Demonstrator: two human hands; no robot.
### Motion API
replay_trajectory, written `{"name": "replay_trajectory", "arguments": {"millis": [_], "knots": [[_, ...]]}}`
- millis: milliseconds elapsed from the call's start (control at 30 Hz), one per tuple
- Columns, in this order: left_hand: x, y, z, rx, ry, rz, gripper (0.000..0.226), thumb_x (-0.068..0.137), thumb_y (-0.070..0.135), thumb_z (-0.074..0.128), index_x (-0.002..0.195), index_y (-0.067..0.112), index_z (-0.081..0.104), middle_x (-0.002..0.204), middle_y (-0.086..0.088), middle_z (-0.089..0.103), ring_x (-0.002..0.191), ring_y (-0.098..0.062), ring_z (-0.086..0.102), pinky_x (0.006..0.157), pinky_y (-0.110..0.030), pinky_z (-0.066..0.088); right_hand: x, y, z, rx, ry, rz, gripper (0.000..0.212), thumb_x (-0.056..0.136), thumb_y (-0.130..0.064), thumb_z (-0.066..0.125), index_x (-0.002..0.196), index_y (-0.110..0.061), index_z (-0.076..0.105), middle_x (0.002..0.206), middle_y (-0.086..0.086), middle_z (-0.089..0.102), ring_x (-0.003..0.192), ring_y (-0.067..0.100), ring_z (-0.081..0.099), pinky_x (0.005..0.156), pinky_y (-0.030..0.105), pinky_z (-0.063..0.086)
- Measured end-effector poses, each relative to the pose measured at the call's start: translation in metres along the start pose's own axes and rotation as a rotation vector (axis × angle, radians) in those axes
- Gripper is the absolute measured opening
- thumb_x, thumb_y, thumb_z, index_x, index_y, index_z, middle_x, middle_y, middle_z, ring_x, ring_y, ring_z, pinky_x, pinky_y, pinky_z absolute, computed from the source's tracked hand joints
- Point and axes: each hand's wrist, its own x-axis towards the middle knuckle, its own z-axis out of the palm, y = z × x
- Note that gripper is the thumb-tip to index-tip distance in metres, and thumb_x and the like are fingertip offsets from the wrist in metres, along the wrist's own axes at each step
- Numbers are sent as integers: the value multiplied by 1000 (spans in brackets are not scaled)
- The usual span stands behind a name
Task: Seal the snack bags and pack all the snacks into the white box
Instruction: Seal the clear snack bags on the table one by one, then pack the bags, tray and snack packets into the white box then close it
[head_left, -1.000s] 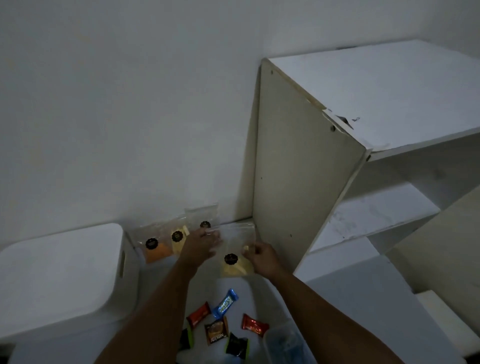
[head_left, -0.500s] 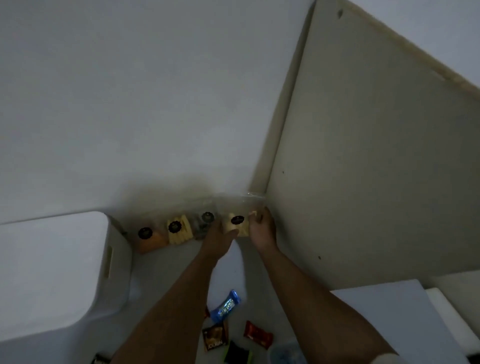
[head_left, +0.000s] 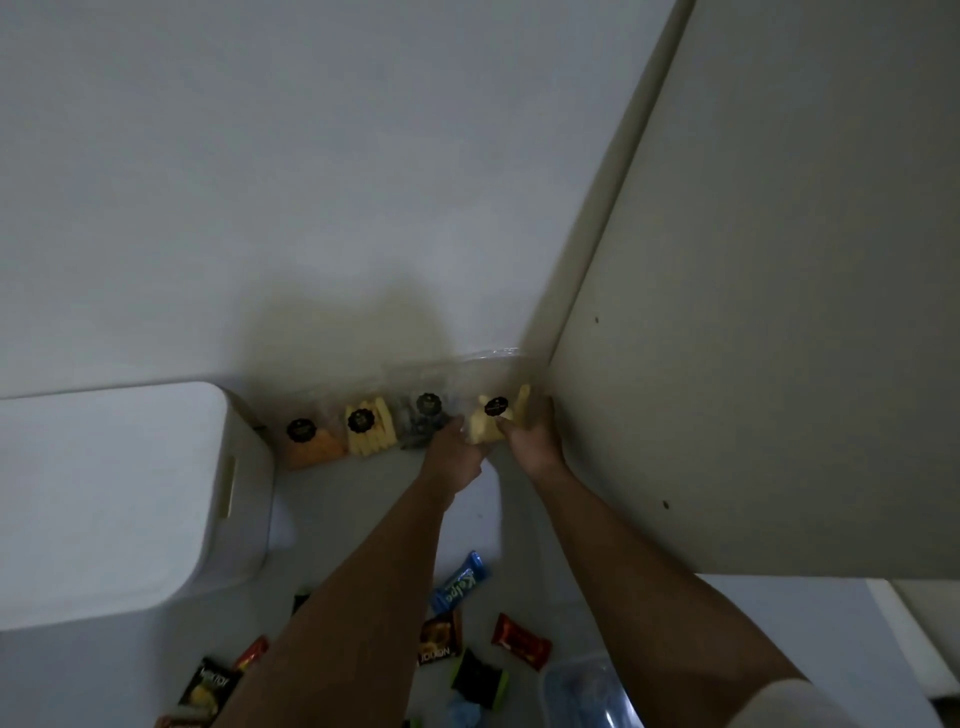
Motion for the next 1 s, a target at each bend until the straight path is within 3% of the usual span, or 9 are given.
{"name": "replay_trajectory", "arguments": {"millis": [100, 167, 233, 300, 400, 667, 767, 867, 1000], "knots": [[-9, -5, -9, 26, 3, -15, 47, 91, 2, 62, 136, 8, 54, 133, -17, 60, 114, -33, 64, 93, -46, 56, -11, 9, -11, -47, -2, 13, 86, 90, -22, 68, 157, -18, 15, 155, 8, 36, 133, 31, 46, 90, 25, 36], [-21, -10, -15, 23, 4, -5, 49, 92, 4, 64, 140, 5, 52, 138, -20, 57, 121, -38, 60, 88, -43, 55, -21, 13, -16, -58, -20, -15, 77, 89, -21, 70, 153, -18, 27, 146, 9, 46, 119, 30, 54, 88, 30, 43], [-36, -13, -22, 66, 23, 20, 43, 92, 6, 66, 134, 7, 58, 123, -21, 64, 101, -32, 66, 76, -37, 52, -33, 19, -22, -52, -44, -38, 66, 90, -14, 68, 148, -15, 35, 138, 7, 53, 113, 28, 56, 95, 39, 48], [-52, -17, -30, 108, 44, 41, 41, 93, 7, 66, 133, 10, 59, 102, -14, 65, 82, -25, 60, 68, -34, 50, -48, 27, -27, -72, -61, -12, 75, 90, -18, 69, 153, -13, 29, 141, 7, 49, 126, 31, 52, 104, 39, 45], [-74, -25, -43, 89, 90, 40, 49, 91, 10, 71, 137, 9, 57, 106, -16, 66, 77, -22, 59, 63, -31, 48, -70, 35, -31, -100, -63, 15, 84, 88, -28, 72, 155, -11, 24, 154, 16, 40, 138, 32, 44, 111, 37, 39], [-123, -57, -71, 127, 153, 89, 42, 90, 12, 72, 131, 10, 62, 118, -20, 67, 82, -25, 62, 70, -35, 52, -123, 50, -24, -110, -84, -1, 71, 88, -24, 72, 149, -9, 38, 148, 15, 47, 130, 30, 52, 104, 34, 44], [-141, -67, -83, 165, 163, 120, 38, 91, 12, 70, 129, 12, 62, 115, -17, 67, 85, -25, 63, 78, -38, 55, -143, 49, -16, -121, -109, -14, 68, 89, -24, 71, 148, -9, 40, 147, 14, 49, 128, 28, 53, 99, 30, 43], [-158, -76, -98, 246, 196, 182, 37, 92, 16, 68, 128, 12, 63, 115, -15, 69, 97, -26, 65, 94, -45, 55, -160, 47, -3, -148, -121, -34, 68, 89, -25, 70, 148, -10, 41, 147, 12, 48, 129, 27, 52, 104, 33, 42], [-185, -75, -128, 363, 287, 329, 34, 94, 24, 63, 127, 16, 65, 121, -7, 68, 105, -19, 63, 90, -32, 49, -182, 28, 21, -180, -149, -94, 67, 88, -31, 71, 146, -12, 42, 140, 14, 54, 123, 28, 56, 102, 34, 47]]}}
